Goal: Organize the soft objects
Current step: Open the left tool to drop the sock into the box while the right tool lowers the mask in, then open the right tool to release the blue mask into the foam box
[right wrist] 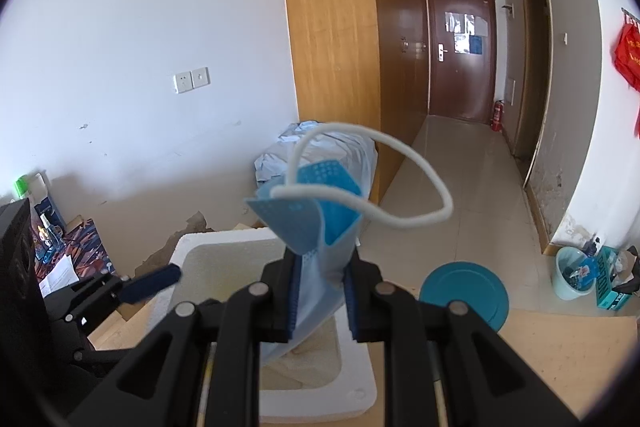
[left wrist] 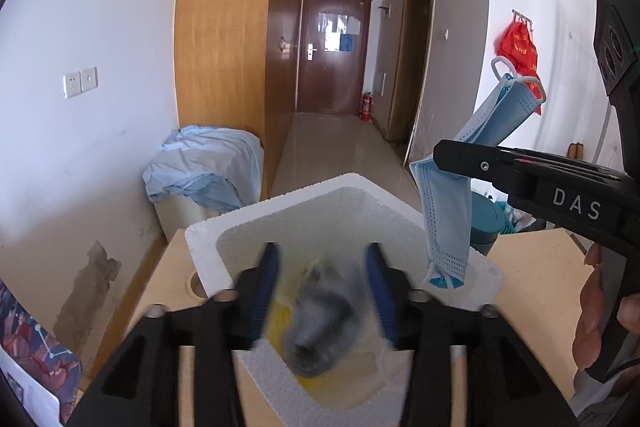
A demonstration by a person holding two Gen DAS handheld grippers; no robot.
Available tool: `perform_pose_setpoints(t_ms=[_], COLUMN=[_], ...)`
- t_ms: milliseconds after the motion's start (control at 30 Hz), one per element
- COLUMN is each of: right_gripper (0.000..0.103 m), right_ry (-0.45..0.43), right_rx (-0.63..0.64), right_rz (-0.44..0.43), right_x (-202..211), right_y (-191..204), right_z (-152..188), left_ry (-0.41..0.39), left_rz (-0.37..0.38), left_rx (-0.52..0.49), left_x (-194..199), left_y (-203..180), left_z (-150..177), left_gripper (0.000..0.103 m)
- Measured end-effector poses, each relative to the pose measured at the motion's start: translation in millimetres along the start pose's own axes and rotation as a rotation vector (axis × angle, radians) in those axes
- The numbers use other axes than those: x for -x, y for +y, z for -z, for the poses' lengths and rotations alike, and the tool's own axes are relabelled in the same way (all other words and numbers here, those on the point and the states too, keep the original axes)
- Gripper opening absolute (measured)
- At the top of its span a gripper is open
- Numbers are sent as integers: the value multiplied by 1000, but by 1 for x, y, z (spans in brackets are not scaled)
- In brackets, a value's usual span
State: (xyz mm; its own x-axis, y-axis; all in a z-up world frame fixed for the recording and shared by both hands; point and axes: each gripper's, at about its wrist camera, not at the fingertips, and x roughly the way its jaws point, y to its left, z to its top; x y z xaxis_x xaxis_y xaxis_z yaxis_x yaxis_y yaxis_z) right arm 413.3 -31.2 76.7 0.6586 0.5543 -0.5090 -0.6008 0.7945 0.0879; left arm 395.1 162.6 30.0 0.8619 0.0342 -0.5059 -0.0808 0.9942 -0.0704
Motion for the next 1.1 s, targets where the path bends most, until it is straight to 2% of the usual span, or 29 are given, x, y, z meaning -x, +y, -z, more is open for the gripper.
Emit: perform_pose_setpoints(t_ms=[67,133,200,367,500,567,667,733,800,900,967,1100], right_gripper=[23,23,23,23,23,23,23,30,49,67,71,72], right_ry=[-1,1,4,34,56,73,84,90,86,75,56,45], right_rx=[1,-1,-2,11,26,32,27,29,28,30,40,30], right_rz=[-3,-9,-11,-21,-46,-51,-63,-65,-62,-66,-51,-55], right_x=[0,-2,-3,-16,-25,-29,-33,-33,-33,-30,-26,-22], right_y=[0,0,-2,3,11,13,14,14,15,17,18,19], right_z=[0,0,2,5,8,10,12,13,14,14,14,12], left_ry=[-17,-32,-51,-125,-167,-155,-147,-153,-154,-159,-156,-146], left_rz=[-4,-8,-41,-104,-104,-85,-95,-96,-89,-95,-107,-102], left_rx=[1,-6,-14,17,83,119,146,165,176,183,175,181], left_x=[4,9,15,37,47,44,42,43,45,45,43,39], left_y=[1,1,3,19,39,48,53,56,57,57,55,54], left_z=[0,0,2,10,21,22,22,23,24,24,25,26], left_gripper=[68,74,84,98,100,100,100,100,100,100,100,100])
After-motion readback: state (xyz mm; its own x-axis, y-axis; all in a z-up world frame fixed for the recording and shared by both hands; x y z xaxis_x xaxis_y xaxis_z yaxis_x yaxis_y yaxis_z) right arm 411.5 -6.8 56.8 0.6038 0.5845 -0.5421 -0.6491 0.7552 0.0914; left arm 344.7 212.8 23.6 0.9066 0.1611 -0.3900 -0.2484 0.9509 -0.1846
